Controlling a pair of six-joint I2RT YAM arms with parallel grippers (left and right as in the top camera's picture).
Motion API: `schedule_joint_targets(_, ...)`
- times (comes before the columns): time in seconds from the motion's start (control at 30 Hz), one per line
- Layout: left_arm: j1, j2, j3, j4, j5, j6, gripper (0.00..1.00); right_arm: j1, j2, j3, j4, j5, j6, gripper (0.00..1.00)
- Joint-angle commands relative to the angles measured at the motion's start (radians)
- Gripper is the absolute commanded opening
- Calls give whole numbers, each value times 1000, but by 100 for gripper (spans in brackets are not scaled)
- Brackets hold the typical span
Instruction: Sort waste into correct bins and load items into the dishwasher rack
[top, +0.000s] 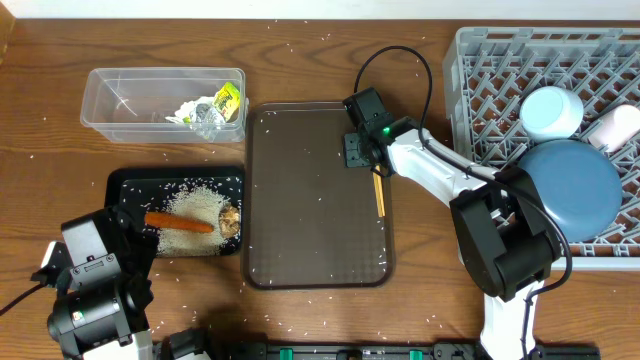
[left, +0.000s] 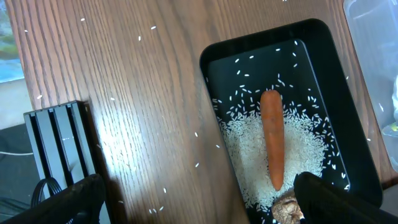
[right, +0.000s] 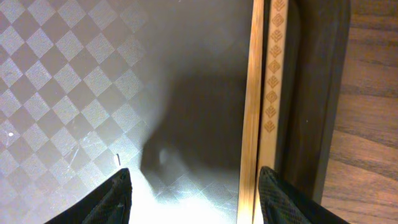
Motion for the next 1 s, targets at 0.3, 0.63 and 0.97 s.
schedule_joint_targets(0.3,5,1,15,-3,-9,13,98,35,61,-7,-40,-8,16,58)
schedule_joint_targets(0.63,5,1,15,-3,-9,13,98,40,61,-36,-74,-3,10,21)
schedule_joint_targets(0.97,5,1,15,-3,-8,13,98,42,61,-74,-69,-31,11,1)
